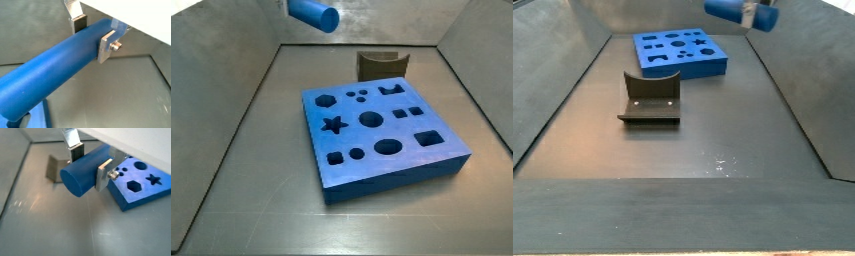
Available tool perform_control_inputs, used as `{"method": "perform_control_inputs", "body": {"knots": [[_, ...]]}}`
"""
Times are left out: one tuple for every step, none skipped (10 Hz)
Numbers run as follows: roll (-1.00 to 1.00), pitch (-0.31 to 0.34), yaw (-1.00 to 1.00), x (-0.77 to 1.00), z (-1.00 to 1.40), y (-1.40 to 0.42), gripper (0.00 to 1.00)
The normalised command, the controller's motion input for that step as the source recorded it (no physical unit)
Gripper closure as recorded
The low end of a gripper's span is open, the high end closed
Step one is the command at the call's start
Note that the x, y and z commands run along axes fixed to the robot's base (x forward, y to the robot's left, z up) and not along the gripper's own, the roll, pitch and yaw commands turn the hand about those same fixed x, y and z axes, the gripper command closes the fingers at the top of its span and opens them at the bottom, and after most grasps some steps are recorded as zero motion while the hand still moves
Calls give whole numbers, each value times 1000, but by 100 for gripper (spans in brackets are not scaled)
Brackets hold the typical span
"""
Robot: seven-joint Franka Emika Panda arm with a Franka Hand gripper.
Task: Pick up the round object. Move up. Place the round object on the fixture. Regrasp the round object. Move to above the board. Insert the round object.
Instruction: Place the round object on the fixture.
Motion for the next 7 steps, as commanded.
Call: {"method": "perform_control_inputs", "body": {"knots": [[36, -49, -1000, 1000, -119, 18, 100], [40, -47, -1000, 1000, -119, 18, 100], [43, -39, -1000, 1000, -115, 19, 100], [47, -30, -1000, 1000, -110, 20, 100], [61, -18, -1000, 1000, -107, 21, 100], [73, -13, -1000, 1000, -107, 21, 100], [86, -7, -1000, 1000, -105, 21, 100]]}}
